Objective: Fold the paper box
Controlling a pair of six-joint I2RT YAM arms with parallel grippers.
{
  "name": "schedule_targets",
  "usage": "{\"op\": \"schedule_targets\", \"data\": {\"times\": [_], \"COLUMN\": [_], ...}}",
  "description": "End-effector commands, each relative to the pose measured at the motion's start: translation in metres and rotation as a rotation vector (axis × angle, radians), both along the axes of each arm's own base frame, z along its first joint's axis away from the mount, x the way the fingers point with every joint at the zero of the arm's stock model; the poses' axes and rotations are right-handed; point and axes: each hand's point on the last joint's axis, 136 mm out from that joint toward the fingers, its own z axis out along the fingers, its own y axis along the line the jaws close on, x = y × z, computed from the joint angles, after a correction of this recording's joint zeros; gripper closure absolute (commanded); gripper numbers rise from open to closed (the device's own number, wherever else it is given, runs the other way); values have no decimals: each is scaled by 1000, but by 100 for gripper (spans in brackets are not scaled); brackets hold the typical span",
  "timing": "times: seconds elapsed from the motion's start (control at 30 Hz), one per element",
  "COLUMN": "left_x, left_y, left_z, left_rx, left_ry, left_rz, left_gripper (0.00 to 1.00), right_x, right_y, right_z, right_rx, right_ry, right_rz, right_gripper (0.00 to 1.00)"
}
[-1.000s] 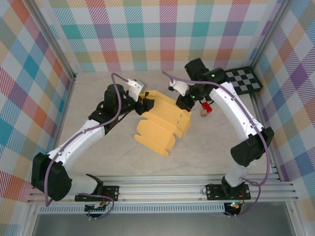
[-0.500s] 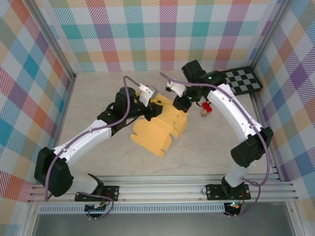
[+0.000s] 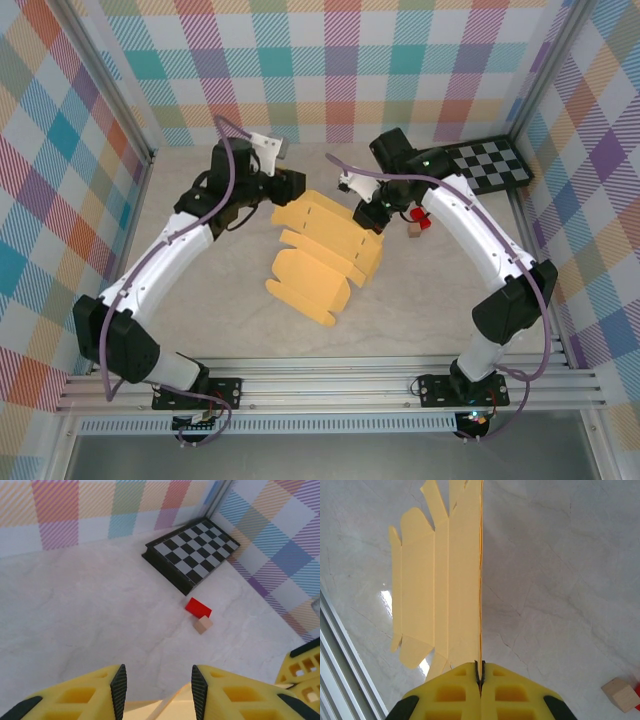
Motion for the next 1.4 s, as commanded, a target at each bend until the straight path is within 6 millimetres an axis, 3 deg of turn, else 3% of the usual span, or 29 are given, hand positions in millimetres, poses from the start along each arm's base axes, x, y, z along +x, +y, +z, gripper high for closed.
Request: {"op": "schedule_targets", "data": {"times": [0.0, 0.27, 0.6, 0.77, 0.9, 1.13, 1.37], "left_x": [-13, -7, -30, -41, -43, -39, -44], "left_y": [-4, -19, -10, -18, -22, -2, -3], "left_z": [-27, -45, -51, -61, -54, -27, -29], "left_rx": [4, -34, -10, -48, -104, -162, -224], "left_ry": [245, 442, 467, 521, 530, 464, 494], "left_rz": [1, 24, 78, 82, 112, 244, 258], "left_gripper": [57, 57, 57, 57, 50, 44, 45], "right_x": [-11, -11, -3, 0, 0, -2, -5], "right_y": [1, 0, -4, -2, -1, -1, 0], "right_z": [12, 19, 11, 13, 13, 9, 5], "right_rx": [37, 41, 8, 15, 13, -3, -8], "right_ry": [6, -7, -13, -22, -21, -23, -22], "right_rz": [3, -1, -44, -53, -54, -53, -49], "right_gripper": [100, 100, 100, 100, 100, 100, 100]}}
